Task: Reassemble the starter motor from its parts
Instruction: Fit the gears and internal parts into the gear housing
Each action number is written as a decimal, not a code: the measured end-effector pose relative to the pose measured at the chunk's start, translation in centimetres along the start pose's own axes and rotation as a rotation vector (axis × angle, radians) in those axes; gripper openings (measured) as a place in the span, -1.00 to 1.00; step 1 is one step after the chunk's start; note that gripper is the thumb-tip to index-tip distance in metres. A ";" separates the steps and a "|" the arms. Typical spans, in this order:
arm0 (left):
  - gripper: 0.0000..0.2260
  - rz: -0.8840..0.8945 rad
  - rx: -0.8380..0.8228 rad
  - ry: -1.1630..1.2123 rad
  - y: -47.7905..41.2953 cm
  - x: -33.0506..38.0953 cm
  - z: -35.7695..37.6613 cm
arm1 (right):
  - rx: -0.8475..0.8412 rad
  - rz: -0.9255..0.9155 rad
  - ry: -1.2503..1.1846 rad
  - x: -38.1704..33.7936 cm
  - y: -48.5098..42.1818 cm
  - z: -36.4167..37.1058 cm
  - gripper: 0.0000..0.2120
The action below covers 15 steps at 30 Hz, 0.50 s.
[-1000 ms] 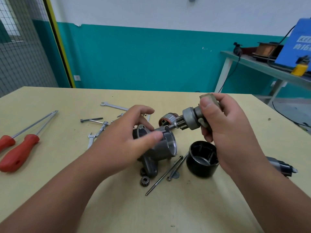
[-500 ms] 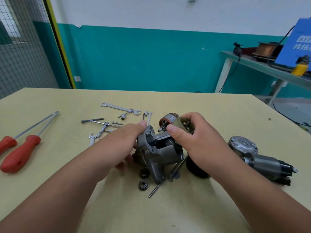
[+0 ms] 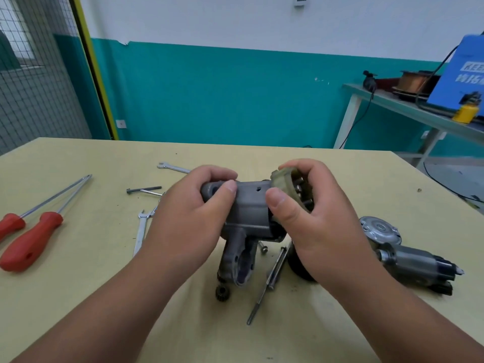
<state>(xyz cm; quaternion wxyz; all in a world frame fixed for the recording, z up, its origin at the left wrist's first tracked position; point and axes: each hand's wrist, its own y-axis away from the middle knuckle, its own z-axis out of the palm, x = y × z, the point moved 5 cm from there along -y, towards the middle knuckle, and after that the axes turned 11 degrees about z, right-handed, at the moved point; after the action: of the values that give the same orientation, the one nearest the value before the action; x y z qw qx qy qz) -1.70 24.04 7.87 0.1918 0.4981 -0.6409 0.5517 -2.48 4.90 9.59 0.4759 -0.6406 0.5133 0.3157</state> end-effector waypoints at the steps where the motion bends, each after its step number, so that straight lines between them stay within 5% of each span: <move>1: -0.80 0.040 0.049 -0.022 0.3 0.5 -0.2 | 0.021 -0.009 0.006 -0.2 0.2 0.0 -0.59; 15: -0.69 0.224 0.259 -0.130 2.3 1.8 0.4 | 0.054 0.369 -0.467 2.4 0.1 2.0 -0.51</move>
<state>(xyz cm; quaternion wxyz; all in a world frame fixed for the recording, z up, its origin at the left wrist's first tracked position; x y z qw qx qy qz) -4.30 22.65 7.93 0.0218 0.4789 -0.6270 0.6141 -1.72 5.92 6.76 0.5324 -0.4337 0.5059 0.5219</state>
